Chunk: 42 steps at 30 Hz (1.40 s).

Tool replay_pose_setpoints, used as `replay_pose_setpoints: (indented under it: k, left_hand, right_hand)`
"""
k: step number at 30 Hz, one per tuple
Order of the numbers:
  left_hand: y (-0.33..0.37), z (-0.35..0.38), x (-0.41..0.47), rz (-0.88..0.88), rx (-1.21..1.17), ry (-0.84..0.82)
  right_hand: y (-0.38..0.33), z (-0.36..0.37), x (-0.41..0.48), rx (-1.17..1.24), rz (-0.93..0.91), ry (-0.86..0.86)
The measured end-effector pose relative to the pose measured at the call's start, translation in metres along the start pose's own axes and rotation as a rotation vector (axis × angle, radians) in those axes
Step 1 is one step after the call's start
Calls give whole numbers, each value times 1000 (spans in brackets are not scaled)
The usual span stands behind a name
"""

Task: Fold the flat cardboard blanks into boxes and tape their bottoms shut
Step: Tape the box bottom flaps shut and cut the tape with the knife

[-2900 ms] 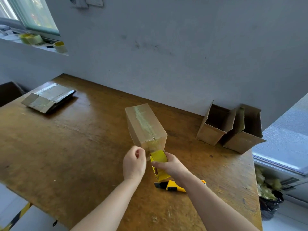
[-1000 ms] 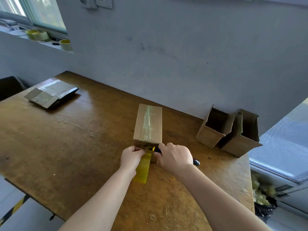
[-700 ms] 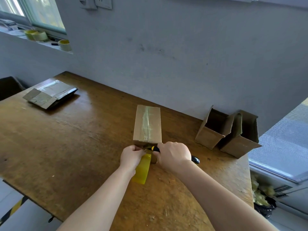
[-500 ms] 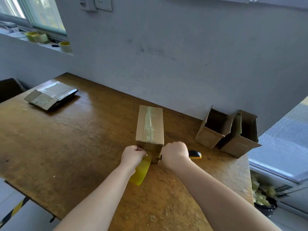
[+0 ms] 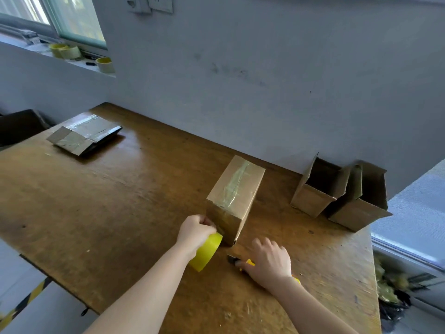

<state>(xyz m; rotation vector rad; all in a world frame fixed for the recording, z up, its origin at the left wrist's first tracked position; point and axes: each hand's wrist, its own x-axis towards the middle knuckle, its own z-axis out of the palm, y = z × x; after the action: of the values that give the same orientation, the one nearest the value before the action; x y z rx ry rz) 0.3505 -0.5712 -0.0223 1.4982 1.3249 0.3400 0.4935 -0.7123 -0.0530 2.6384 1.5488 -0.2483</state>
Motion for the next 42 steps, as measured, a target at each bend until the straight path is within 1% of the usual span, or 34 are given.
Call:
replay_pose_setpoints:
  k: [1, 3, 4, 5, 6, 7, 9, 11, 15, 17, 20, 22, 25, 27, 30, 32, 35, 39, 40, 42]
  left_hand:
    - [-1, 0, 1, 0, 9, -4]
    - [-2, -1, 3, 4, 24, -12]
    - [-1, -1, 3, 11, 36, -9]
    - [-1, -1, 4, 16, 56, -2]
    - [-1, 0, 5, 22, 83, 5]
    - [-1, 0, 5, 31, 112, 9]
    - [-3, 0, 6, 58, 152, 15]
    - [-6, -3, 6, 93, 179, 12]
    - [-14, -11, 8, 183, 295, 9]
    - [-19, -14, 6, 276, 404, 41]
    - [-28, -13, -6, 471, 533, 134]
    - [-37, -11, -14, 587, 603, 144]
    - [-47, -7, -20, 742, 718, 95]
    - [-51, -2, -21, 833, 872, 20]
    - [-58, 5, -21, 881, 1030, -155]
    - [-65, 7, -22, 911, 1098, -234]
    - [-75, 8, -23, 934, 1139, -285]
    - [-74, 9, -21, 946, 1111, -358]
    - [-73, 8, -21, 948, 1076, -358]
    - [-68, 5, -21, 971, 934, -271]
  right_hand:
    - [-3, -9, 2, 96, 13, 187]
    - [-15, -31, 12, 241, -18, 555]
    - [-22, -41, 18, 275, -43, 684]
    - [-30, -49, 24, 281, -67, 741]
    - [-36, -55, 30, 260, -99, 739]
    - [-43, -60, 36, 224, -125, 699]
    - [-51, -63, 43, 168, -134, 581]
    - [-53, -59, 47, 174, -137, 497]
    - [-53, -54, 51, 169, -180, 424]
    - [-55, -55, 54, 175, -184, 398]
    - [-55, -55, 54, 189, -185, 405]
    - [-55, -54, 51, 201, -187, 417]
    - [-56, -53, 49, 201, -180, 422]
    - [-56, -54, 49, 204, -178, 424]
    - [-56, -54, 48, 218, -187, 426]
    - [-56, -53, 47, 212, -186, 428]
    - [-55, -52, 47, 216, -194, 421]
    - [-55, -52, 47, 227, -198, 427]
    - [-54, -51, 48, 227, -201, 422]
    - [-51, -50, 49, 231, -214, 403]
